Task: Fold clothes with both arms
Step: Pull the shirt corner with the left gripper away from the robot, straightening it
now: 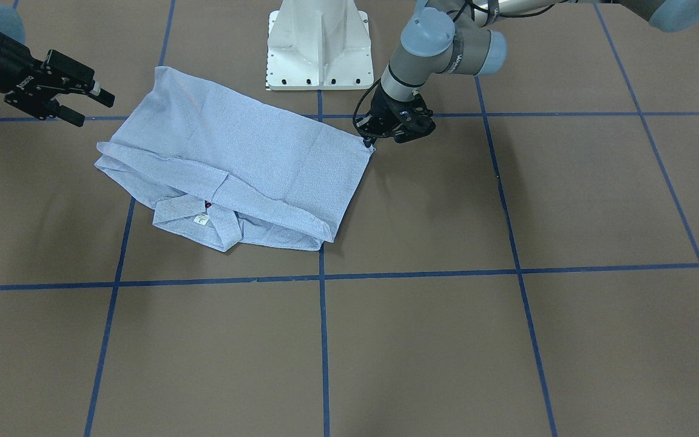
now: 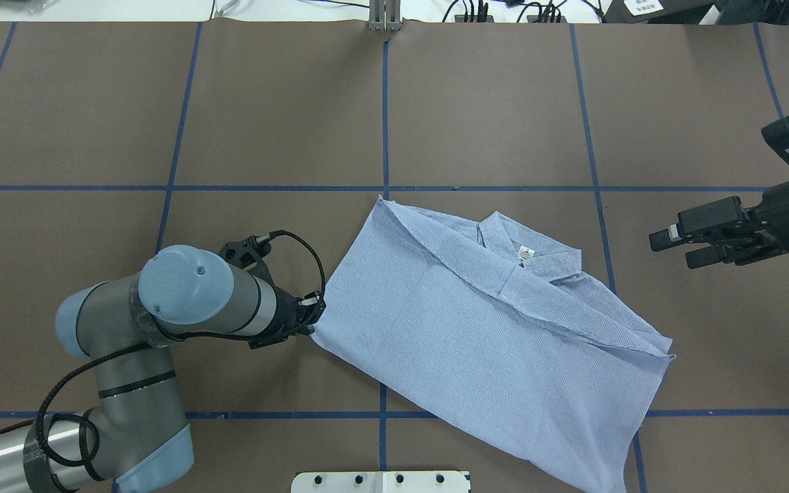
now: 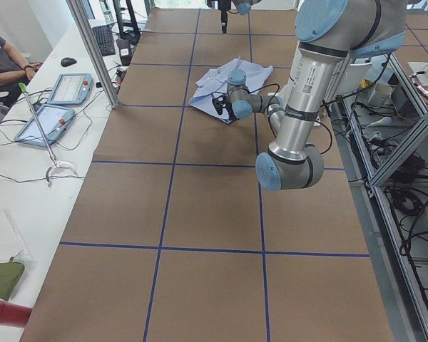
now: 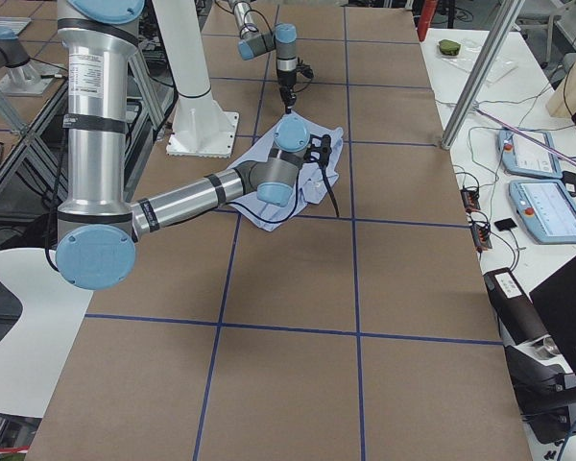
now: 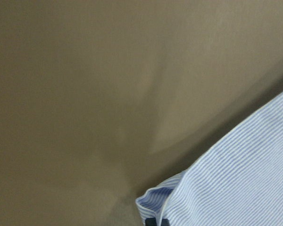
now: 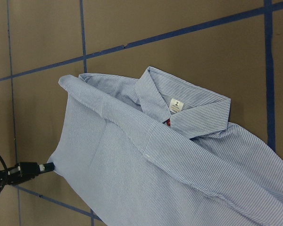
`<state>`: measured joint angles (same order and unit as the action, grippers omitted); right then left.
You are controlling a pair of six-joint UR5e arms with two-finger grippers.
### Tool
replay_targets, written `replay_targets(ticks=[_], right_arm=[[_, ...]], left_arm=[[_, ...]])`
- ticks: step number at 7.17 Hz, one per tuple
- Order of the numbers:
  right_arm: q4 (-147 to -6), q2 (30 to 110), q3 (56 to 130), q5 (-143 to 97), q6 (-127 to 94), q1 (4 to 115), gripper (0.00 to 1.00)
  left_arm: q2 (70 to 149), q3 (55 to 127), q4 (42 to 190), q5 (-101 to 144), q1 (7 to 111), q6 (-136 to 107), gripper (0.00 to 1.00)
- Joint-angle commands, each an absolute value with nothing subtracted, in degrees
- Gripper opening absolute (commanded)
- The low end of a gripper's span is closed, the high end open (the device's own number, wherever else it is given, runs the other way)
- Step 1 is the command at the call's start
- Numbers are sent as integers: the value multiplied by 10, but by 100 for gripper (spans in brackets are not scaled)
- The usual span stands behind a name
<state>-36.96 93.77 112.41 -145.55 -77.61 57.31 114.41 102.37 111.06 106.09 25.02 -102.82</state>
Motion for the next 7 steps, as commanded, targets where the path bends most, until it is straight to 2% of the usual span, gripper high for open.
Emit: replay_targets(ticks=[1,4,6,7], right_arm=[[-369,937,1124,-1455,-776,574,100],[-369,939,1122,-1452,-776,574,100],[-369,939,1122,-1452,-776,574,100],[-369,938,1121,-1452,-776,573,100]], left_arm=[[1164,998,1105,1063,333,-935,0],[1286,825,1153,1059,387,-853,0],[1344,647,1327,1058,415,-830,0],[1353,626,1338,1057,428,-802,0]])
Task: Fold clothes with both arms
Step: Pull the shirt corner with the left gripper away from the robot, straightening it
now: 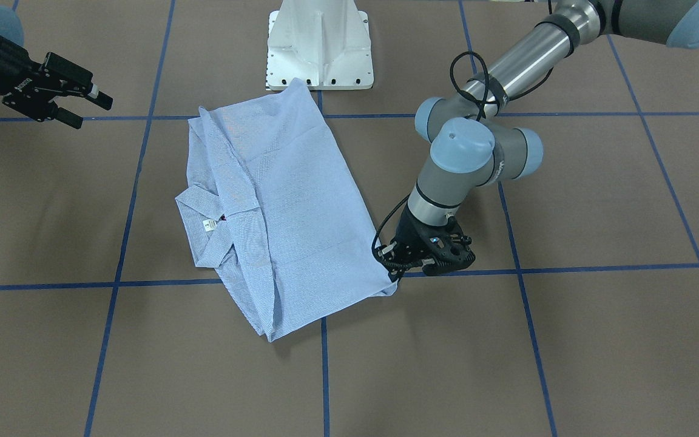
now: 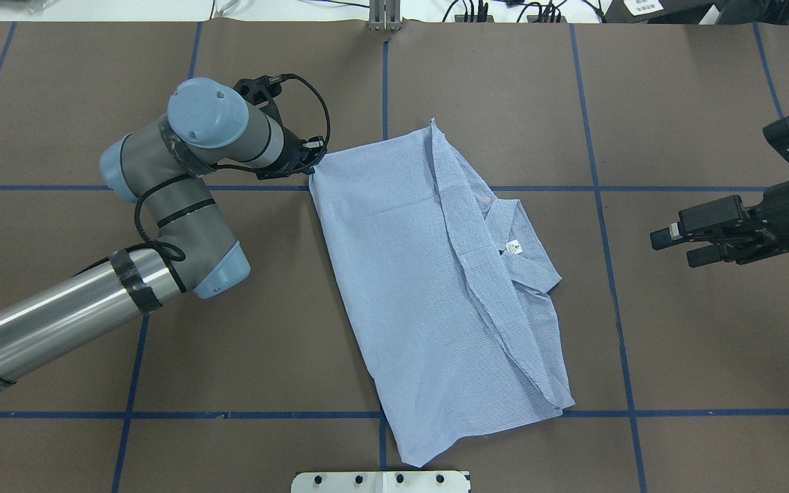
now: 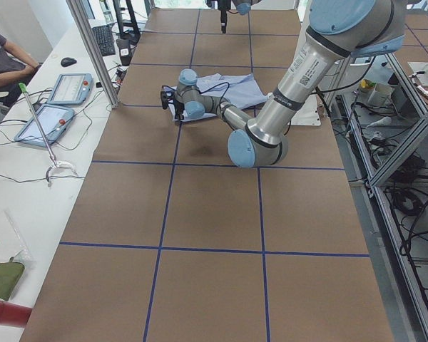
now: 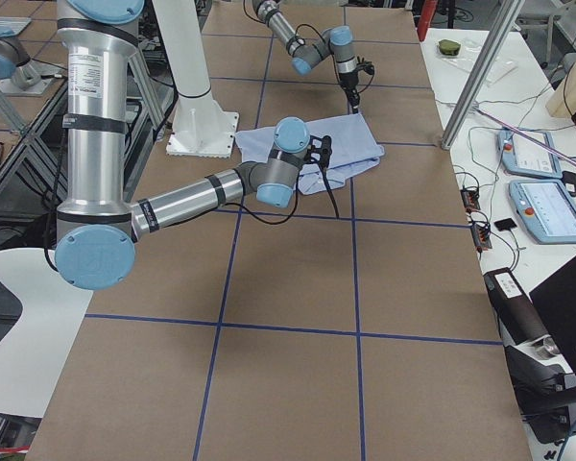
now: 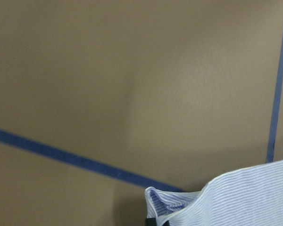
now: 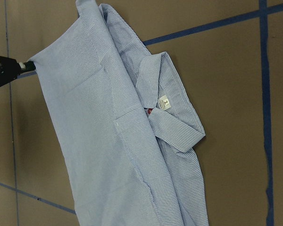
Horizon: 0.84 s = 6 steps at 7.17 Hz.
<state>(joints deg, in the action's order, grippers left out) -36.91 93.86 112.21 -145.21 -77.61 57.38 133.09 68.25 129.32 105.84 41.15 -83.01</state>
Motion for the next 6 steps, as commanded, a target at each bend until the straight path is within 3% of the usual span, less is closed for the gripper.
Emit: replay_targets(ticks=[1,3,6], right_arm=[[-369,936,1121,-1451,-776,572,100],[-370,935,1119,-1451,-776,572,100],[-371,935,1118,-1436,-776,565,100]], left_arm=[[1359,622,1350,1046,438,-798,0],[1396,554,1420,1018,438,-798,0],[1413,541,1433,1004,438,-799,0]])
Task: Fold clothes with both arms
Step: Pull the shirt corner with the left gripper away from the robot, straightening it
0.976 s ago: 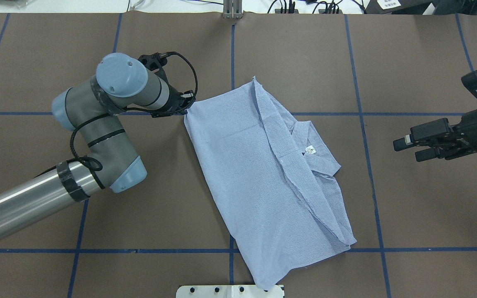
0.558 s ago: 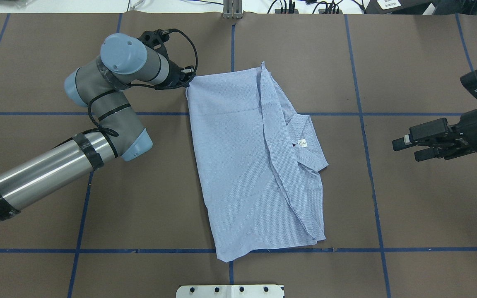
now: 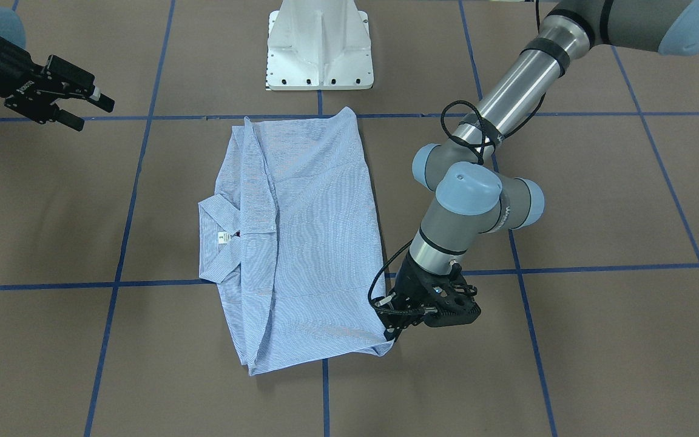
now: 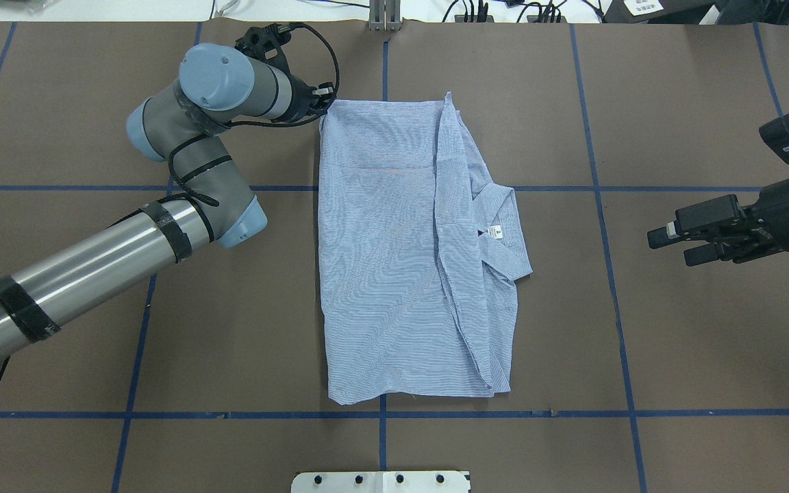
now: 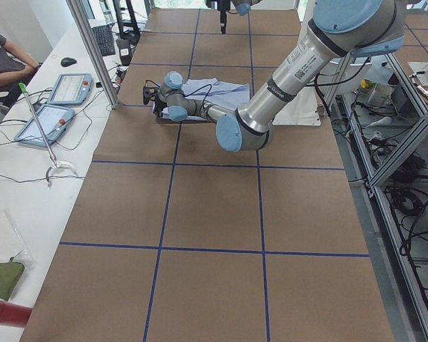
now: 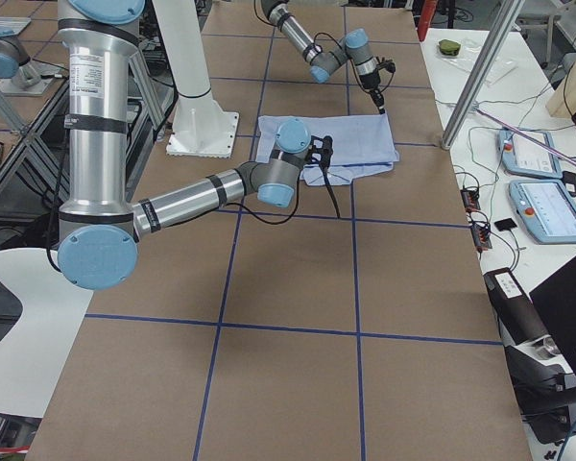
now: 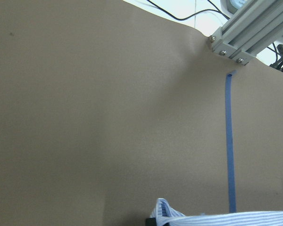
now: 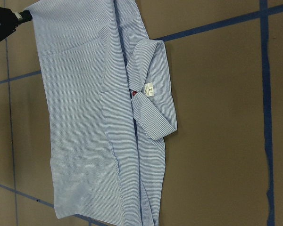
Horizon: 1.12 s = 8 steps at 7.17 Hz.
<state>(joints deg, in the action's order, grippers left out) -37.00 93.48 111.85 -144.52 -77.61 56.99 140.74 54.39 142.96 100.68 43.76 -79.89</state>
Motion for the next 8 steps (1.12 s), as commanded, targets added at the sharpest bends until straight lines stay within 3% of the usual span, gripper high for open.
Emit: replay_targets(ticks=[1,2,5,8], right_arm=[[-371,936,1119,-1424,-776,560,100],[-371,933,1118,-1419,-776,552,100],[-416,885,1108,-1341,-773,511,100],[-626,765,1107,-1235,-711,446,100]], left_arm=[[1413,541,1433,1004,439,-799,7],[1413,541,1433,1003,441,-798,97],[1404,564,1427,1021,465,-797,100],[1295,699,1390,1120,494,-775,100]])
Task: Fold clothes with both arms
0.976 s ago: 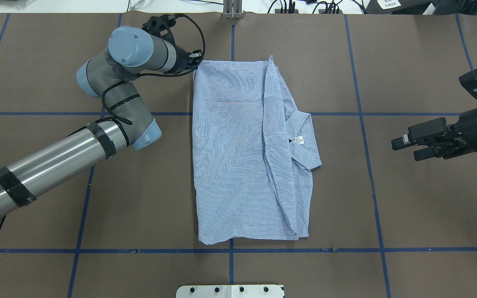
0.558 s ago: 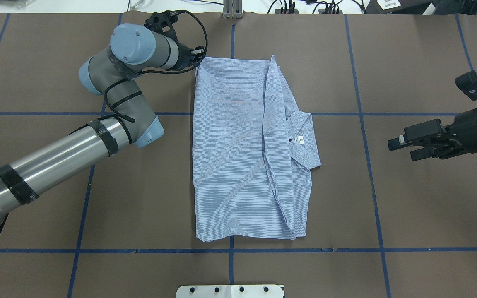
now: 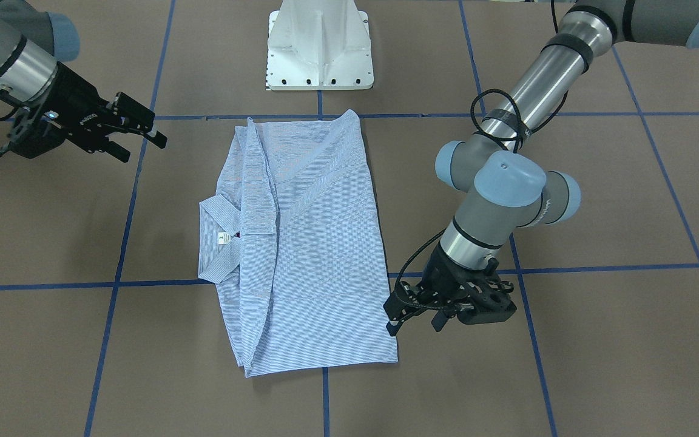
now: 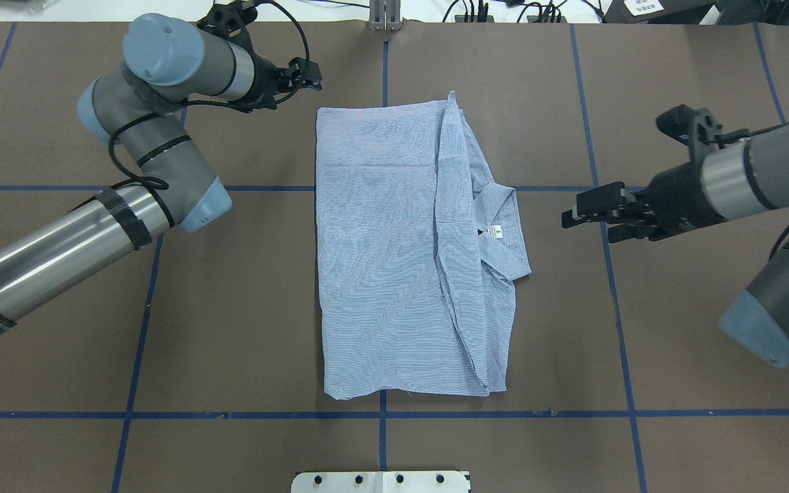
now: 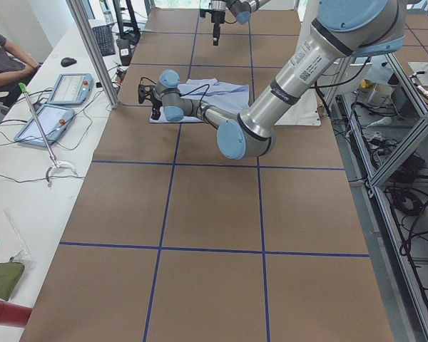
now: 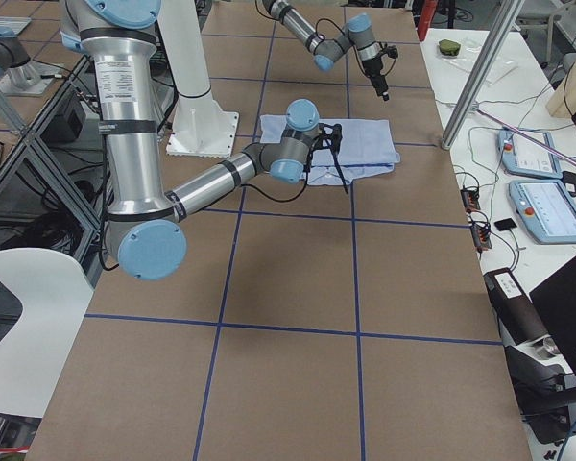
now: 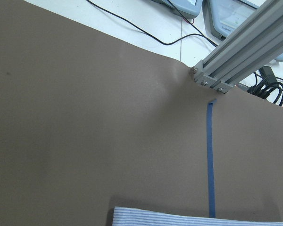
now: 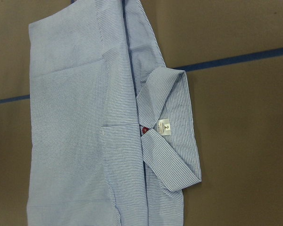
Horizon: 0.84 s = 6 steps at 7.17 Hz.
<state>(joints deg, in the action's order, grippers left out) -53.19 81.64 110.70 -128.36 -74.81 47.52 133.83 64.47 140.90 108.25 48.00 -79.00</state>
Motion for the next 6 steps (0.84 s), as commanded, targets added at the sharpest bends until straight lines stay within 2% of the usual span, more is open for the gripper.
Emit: replay_targets(ticks=[1,3,5,6], right_arm=[[-704,722,1106,-1177,-682,409,100],[-852,622,1076,-1038,-615,325,100],[-863,541,964,-1009,-610,308,100],[-864,535,942,-1003,-599,307,100]], left_arm=[[1242,767,1363,1121,496,-745,100],[1171,871,1308,1121,504,-697,100],[1151,889,1302,1121,504,-684,100],[1151,889,1302,1122,504,-685,100]])
